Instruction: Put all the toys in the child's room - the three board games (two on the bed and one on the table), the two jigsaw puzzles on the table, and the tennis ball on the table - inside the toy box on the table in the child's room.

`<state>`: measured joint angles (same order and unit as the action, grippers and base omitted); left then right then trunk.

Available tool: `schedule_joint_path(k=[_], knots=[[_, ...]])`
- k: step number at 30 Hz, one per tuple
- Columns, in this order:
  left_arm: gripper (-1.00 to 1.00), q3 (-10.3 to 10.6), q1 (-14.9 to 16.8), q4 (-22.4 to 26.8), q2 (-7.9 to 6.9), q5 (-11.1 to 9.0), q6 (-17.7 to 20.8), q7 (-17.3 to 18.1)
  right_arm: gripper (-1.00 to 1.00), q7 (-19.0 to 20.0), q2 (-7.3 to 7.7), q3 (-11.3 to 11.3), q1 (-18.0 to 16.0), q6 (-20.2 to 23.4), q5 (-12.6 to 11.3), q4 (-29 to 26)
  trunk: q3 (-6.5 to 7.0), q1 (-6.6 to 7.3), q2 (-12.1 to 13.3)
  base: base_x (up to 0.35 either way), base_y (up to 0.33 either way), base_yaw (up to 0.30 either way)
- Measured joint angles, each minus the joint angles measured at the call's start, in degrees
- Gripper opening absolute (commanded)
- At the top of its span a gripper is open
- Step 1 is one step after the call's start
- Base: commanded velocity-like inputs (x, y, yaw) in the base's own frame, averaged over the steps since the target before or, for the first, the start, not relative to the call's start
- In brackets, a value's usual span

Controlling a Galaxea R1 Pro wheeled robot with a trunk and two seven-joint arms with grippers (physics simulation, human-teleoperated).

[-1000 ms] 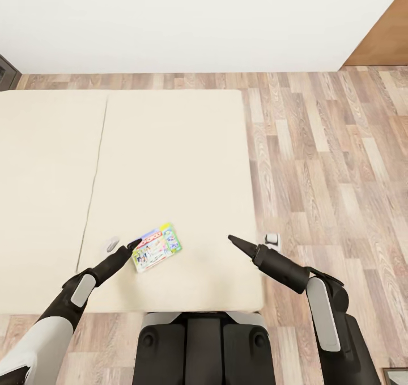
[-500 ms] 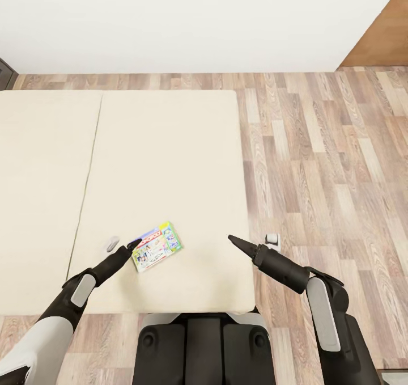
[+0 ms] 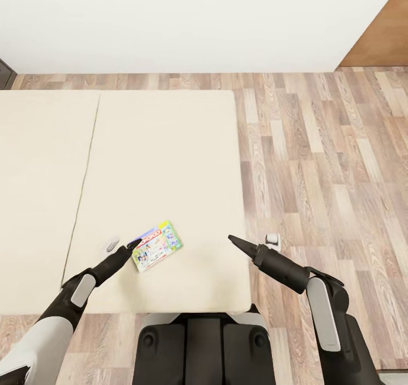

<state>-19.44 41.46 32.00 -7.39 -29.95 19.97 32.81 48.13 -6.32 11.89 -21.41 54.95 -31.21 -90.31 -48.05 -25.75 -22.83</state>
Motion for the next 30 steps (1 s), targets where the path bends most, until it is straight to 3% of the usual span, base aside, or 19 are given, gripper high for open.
schedule_joint_path(k=[30], knots=[[1.0,0.0,0.0,0.0,0.0,-0.05,0.0,0.0,1.0,0.0,0.0,-0.05,0.0,0.0,0.0,0.03,0.0,0.0,0.0,0.0,-0.077,0.0]])
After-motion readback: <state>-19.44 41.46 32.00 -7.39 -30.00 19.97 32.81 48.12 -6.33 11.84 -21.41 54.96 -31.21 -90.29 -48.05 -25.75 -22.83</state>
